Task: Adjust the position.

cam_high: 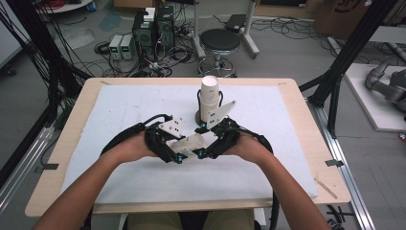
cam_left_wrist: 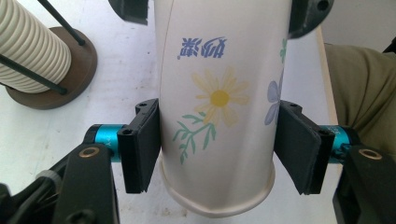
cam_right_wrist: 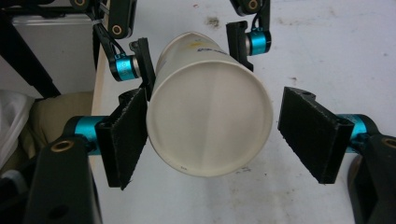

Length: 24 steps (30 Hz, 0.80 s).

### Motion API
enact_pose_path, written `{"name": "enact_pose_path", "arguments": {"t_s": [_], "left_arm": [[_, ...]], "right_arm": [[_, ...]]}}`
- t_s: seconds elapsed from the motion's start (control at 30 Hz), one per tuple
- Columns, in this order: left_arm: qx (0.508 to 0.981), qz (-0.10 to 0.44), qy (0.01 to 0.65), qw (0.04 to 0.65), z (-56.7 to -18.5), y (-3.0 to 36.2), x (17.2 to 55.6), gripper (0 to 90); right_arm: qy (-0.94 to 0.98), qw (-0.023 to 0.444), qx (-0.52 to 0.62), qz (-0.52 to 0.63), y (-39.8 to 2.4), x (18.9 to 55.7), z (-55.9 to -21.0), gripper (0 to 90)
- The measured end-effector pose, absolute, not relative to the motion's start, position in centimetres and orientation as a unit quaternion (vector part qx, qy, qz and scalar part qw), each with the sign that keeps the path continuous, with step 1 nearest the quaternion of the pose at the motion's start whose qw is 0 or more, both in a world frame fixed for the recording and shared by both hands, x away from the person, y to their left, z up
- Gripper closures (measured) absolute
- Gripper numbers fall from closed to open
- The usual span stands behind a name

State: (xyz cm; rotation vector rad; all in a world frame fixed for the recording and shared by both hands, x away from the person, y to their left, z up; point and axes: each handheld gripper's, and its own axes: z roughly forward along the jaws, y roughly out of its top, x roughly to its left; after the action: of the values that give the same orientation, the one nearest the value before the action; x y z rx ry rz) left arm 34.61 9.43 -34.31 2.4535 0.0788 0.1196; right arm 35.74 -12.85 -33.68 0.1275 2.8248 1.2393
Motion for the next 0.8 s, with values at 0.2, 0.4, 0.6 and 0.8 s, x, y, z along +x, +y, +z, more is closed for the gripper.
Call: {"name": "enact_pose_path", "arguments": {"t_s": [0.2,0.4,0.6,0.8], "left_arm": [[0.941,0.040,0.026,0.335,-34.5,9.3,34.6,36.0],[0.929,0.040,0.040,0.365,-34.7,9.4,34.6,25.6],[0.898,0.031,0.066,0.433,-34.8,10.5,34.6,17.7],[0.863,0.019,0.092,0.496,-35.5,11.5,34.5,17.9]], "right_arm": [[0.919,0.021,0.023,0.393,-12.7,35.6,-33.8,36.1],[0.918,0.015,0.023,0.397,-13.2,35.6,-33.6,37.3],[0.905,0.016,0.042,0.423,-14.8,35.9,-33.2,37.3],[0.897,0.013,0.053,0.438,-16.1,35.8,-33.5,37.2]]}}
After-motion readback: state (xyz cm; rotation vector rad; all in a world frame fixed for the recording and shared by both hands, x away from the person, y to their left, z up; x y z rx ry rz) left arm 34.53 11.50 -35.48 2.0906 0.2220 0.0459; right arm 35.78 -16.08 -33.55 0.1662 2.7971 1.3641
